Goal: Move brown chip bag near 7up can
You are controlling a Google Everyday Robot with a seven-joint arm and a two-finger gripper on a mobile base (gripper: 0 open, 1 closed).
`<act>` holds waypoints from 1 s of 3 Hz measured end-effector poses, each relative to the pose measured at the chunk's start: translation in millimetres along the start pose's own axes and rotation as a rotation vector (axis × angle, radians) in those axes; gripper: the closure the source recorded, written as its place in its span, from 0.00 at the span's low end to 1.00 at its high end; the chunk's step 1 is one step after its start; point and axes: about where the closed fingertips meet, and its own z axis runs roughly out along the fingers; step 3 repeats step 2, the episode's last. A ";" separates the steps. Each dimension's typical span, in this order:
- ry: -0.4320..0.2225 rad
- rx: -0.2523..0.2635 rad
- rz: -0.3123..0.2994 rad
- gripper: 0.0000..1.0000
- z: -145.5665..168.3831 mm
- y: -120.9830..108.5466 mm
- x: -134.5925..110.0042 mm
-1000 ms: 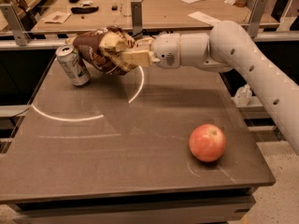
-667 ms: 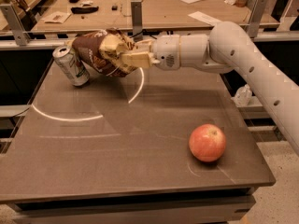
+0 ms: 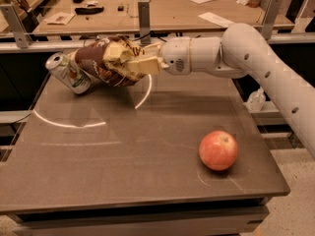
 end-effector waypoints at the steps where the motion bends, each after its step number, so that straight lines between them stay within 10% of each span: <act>1: 0.018 0.021 0.002 0.15 -2.1 -3.9 2.2; 3: 0.019 0.017 0.002 0.00 0.2 -2.8 1.9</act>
Offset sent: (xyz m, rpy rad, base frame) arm 0.0032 -0.0031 -0.0016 -0.0163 0.0025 -0.0209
